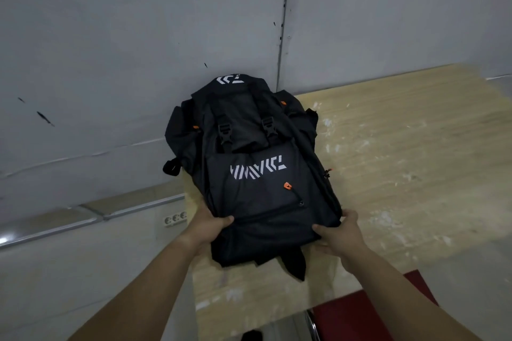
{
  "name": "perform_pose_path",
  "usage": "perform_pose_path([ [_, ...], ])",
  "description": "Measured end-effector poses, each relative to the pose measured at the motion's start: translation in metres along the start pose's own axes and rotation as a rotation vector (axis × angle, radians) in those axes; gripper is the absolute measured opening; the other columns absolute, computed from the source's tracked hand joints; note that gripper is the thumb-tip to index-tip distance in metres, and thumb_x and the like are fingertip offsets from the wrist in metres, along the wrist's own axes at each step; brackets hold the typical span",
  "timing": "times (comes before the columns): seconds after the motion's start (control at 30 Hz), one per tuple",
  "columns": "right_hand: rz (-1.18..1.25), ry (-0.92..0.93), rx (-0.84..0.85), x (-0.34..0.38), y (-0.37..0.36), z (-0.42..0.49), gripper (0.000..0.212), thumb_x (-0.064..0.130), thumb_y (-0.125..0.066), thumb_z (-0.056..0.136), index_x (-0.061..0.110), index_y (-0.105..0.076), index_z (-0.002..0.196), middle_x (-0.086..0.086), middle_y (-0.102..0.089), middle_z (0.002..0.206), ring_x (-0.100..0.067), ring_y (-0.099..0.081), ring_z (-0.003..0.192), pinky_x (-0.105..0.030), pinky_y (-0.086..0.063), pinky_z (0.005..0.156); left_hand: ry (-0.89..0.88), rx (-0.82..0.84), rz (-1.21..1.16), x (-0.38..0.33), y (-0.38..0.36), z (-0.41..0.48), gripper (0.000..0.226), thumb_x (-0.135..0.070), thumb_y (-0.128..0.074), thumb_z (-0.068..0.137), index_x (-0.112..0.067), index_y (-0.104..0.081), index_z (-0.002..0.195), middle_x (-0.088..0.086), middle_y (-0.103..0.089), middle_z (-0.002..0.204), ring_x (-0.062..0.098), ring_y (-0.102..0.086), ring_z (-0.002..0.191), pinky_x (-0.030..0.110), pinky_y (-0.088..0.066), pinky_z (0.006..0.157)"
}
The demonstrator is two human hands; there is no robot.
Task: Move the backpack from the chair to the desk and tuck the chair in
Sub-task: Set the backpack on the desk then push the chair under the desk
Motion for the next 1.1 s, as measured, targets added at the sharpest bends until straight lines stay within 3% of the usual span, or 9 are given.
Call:
perform_pose_path([
  [0.07,0.003,0.013,0.019,-0.005,-0.012,-0.002,0.055,0.001,-0.072,0.084,0.017,-0.031,0.116,-0.013,-0.052,0.119,-0.033,-0.062,0.098,-0.056,-0.060,0.075,-0.028,-0.022,0.015,-0.005,0.012,0.001,0.086,-0.002,-0.074,0.083,-0.021,-0.024,0.150,0.004,-0.050,0.145,0.022,-0.050,0.127,0.038,-0.039,0.111],
  [0.17,-0.013,0.079,-0.023,-0.007,-0.016,-0.002,0.056,0.003,-0.070,0.086,0.015,-0.033,0.127,-0.016,-0.055,0.124,-0.034,-0.061,0.104,-0.057,-0.057,0.087,-0.051,-0.026,0.001,-0.008,0.014,-0.001,0.085,-0.008,-0.076,0.083,-0.023,-0.025,0.149,0.000,-0.051,0.139,0.019,-0.052,0.121,0.032,-0.041,0.104],
  [0.27,-0.036,0.157,-0.129,0.003,-0.005,0.002,0.062,0.002,-0.066,0.088,0.013,-0.034,0.139,-0.018,-0.059,0.127,-0.029,-0.059,0.099,-0.044,-0.054,0.086,-0.077,-0.032,-0.016,-0.007,0.002,0.000,0.084,-0.011,-0.075,0.084,-0.024,-0.024,0.149,-0.005,-0.050,0.134,0.016,-0.051,0.120,0.030,-0.041,0.102],
  [0.43,-0.013,0.206,-0.155,0.029,-0.003,0.024,0.061,-0.001,-0.061,0.088,0.016,-0.037,0.141,-0.016,-0.059,0.129,-0.039,-0.060,0.113,-0.060,-0.053,0.092,-0.104,-0.076,-0.051,-0.015,-0.012,0.021,0.075,-0.010,-0.072,0.087,-0.021,-0.029,0.147,-0.005,-0.052,0.134,0.018,-0.050,0.125,0.034,-0.040,0.109],
  [0.6,0.030,0.157,-0.110,0.033,-0.014,0.042,0.057,-0.004,-0.060,0.083,0.017,-0.043,0.133,-0.006,-0.057,0.114,-0.037,-0.060,0.107,-0.061,-0.055,0.089,-0.104,-0.113,-0.043,-0.017,-0.006,0.041,0.074,-0.010,-0.072,0.086,-0.023,-0.032,0.146,-0.006,-0.053,0.131,0.017,-0.051,0.121,0.037,-0.040,0.111],
  [0.8,0.045,0.163,-0.115,0.026,-0.014,0.045,0.064,-0.003,-0.063,0.084,0.015,-0.039,0.141,-0.014,-0.056,0.132,-0.040,-0.059,0.114,-0.060,-0.055,0.091,-0.107,-0.099,-0.066,-0.013,-0.004,0.043,0.073,-0.009,-0.073,0.084,-0.025,-0.035,0.145,-0.009,-0.055,0.128,0.015,-0.053,0.118,0.030,-0.041,0.101],
  [0.97,0.030,0.142,-0.083,0.024,-0.012,0.035,0.063,-0.006,-0.061,0.080,0.019,-0.040,0.134,-0.014,-0.057,0.119,-0.032,-0.063,0.093,-0.055,-0.062,0.074,-0.091,-0.093,-0.064,-0.005,-0.004,0.027,0.082,-0.011,-0.078,0.080,-0.025,-0.032,0.147,-0.004,-0.053,0.138,0.018,-0.053,0.122,0.035,-0.042,0.107],
  [1.1,-0.012,0.120,-0.031,0.019,-0.009,0.025,0.063,-0.001,-0.065,0.084,0.016,-0.037,0.137,-0.016,-0.056,0.126,-0.042,-0.062,0.105,-0.059,-0.058,0.083,-0.098,-0.117,-0.052,-0.010,-0.002,0.006,0.084,-0.018,-0.078,0.080,-0.025,-0.028,0.147,0.002,-0.049,0.145,0.018,-0.051,0.124,0.036,-0.040,0.110],
])
Point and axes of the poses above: each hand's wrist, its own z-axis towards the middle knuckle, its own y-axis out of the back of the hand, x = y × z, the point moved 9 cm from there along z, towards the middle knuckle
